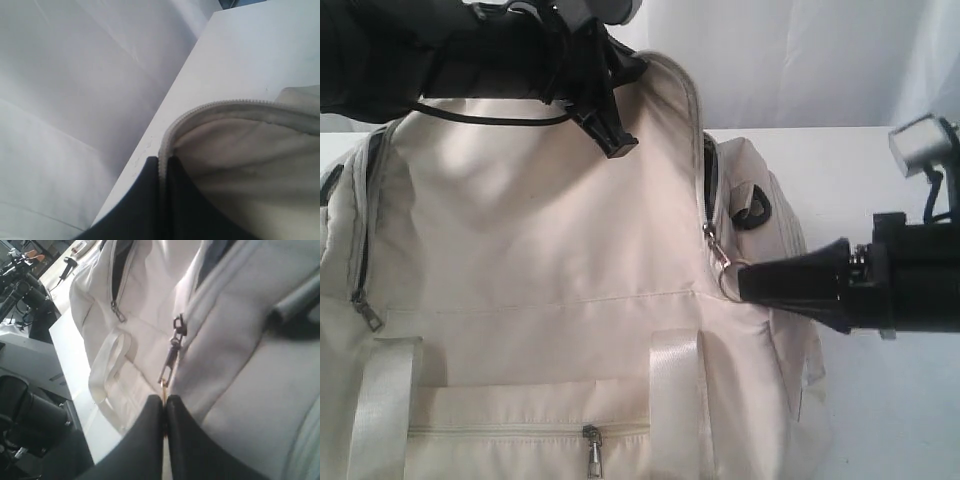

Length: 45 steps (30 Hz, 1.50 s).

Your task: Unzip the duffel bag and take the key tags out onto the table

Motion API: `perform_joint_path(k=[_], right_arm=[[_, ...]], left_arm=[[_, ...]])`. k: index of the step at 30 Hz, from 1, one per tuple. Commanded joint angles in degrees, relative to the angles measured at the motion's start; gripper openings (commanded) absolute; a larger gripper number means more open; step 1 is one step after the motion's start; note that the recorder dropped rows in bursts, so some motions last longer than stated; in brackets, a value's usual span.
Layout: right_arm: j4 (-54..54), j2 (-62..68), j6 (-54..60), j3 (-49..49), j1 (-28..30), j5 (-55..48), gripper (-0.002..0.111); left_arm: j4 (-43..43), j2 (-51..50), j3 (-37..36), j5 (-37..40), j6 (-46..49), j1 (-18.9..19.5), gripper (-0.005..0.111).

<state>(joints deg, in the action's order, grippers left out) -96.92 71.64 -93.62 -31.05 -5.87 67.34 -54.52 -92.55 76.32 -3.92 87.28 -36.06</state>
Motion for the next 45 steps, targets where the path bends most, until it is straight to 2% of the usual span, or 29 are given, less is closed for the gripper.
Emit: perform_joint_path(k=[1,8,11,14,17,20,24,30,37,45], right_arm=[[-3.03,-4.00,-0.87,5.66,-0.34,2.62,0.000],[-3.03,-9.01,-1.19,7.67,-0.34,2.62,0.000],[-3.03,-10.33,1.04,7.67,-0.34,2.62,0.006],[-2.69,-11.26,1.67,7.67,-0.34,2.62,0.022],[-0.89,-12.18,4.73,7.67,-0.34,2.14,0.048],[4.66,-13.18,8.65,7.60,-0.34,1.49,0.067],[13.57,-14.89,18.42,6.48,-0.34,-1.78,0.069],[21.73,-15.47,28.46,4.07,-0.34,-14.06,0.069],[25.04,-15.20,31.13,2.11,-0.34,-12.54,0.069],[26.98,-14.40,31.04,1.73,-0.34,-11.65,0.069]], left_arm=[[-1.77,1.12,0.48,-5.02,-0.28,0.67,0.000],[-2.41,1.12,0.48,-3.53,-0.40,0.67,0.000],[-2.41,1.12,0.48,-0.57,-0.40,0.67,0.000],[-2.41,1.22,0.48,2.62,-0.40,0.67,0.000],[-2.41,1.82,0.48,3.18,-0.40,0.56,0.000],[-2.41,3.77,0.48,3.92,-0.40,0.56,0.000],[-2.41,7.36,0.48,9.68,-0.40,0.56,0.000],[-2.14,11.21,0.48,23.56,-0.55,0.56,0.000],[2.01,12.89,0.48,38.56,-1.45,0.56,0.000],[14.79,16.58,0.48,50.81,-16.33,0.56,0.000]])
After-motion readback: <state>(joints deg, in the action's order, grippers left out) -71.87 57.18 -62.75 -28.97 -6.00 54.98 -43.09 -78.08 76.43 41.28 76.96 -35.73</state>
